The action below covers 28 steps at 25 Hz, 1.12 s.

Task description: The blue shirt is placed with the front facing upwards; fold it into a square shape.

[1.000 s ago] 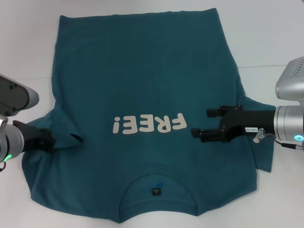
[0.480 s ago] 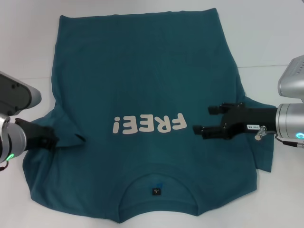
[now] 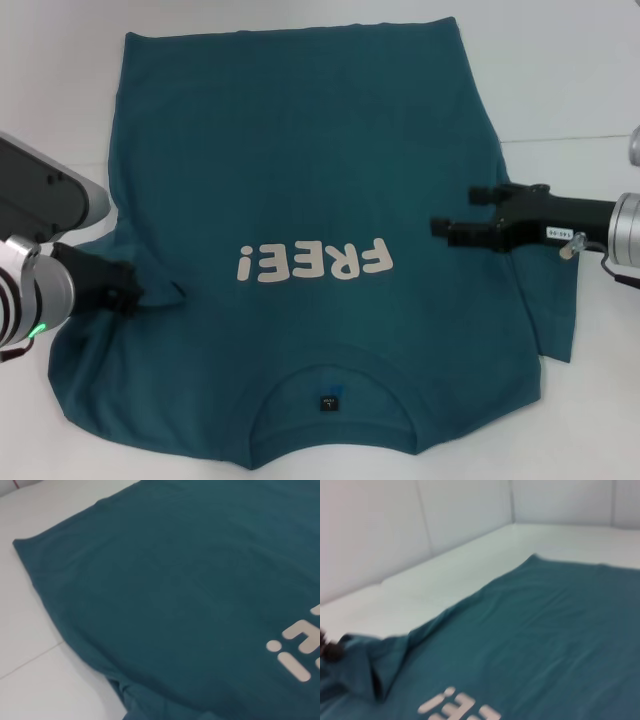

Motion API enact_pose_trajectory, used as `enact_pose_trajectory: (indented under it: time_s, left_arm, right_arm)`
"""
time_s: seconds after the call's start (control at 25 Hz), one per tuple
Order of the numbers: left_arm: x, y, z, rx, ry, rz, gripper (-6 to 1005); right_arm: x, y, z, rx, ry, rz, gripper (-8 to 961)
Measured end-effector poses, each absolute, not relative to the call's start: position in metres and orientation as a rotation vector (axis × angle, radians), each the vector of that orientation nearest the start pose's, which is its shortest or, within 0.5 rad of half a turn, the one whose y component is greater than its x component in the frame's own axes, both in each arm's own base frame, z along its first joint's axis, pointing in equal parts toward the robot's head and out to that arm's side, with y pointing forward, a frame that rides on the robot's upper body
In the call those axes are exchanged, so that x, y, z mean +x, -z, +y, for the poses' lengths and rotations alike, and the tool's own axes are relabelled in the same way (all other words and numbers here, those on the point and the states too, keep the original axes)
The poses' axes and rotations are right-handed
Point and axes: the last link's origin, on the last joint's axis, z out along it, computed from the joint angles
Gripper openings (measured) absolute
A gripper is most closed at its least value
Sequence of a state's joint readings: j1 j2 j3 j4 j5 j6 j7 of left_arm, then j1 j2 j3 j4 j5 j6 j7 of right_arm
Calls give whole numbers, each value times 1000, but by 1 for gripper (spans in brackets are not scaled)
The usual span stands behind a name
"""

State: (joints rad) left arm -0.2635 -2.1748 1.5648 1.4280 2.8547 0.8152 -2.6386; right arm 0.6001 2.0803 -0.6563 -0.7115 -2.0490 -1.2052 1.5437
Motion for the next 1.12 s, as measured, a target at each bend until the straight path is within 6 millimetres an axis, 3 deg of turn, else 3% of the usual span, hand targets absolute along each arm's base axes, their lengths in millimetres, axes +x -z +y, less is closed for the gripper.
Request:
enact_pose_trajectory:
  time_s: [0.72,1.12]
  left_arm:
    - [-199,21,344,-2224,-189,-594,-3]
    - [-184,42,329,-2311,-209,-538,-2]
  right_arm:
    - [280,-31,391,-2308,-580,829,911]
    - [281,-30,393,-2288,-577,840,911]
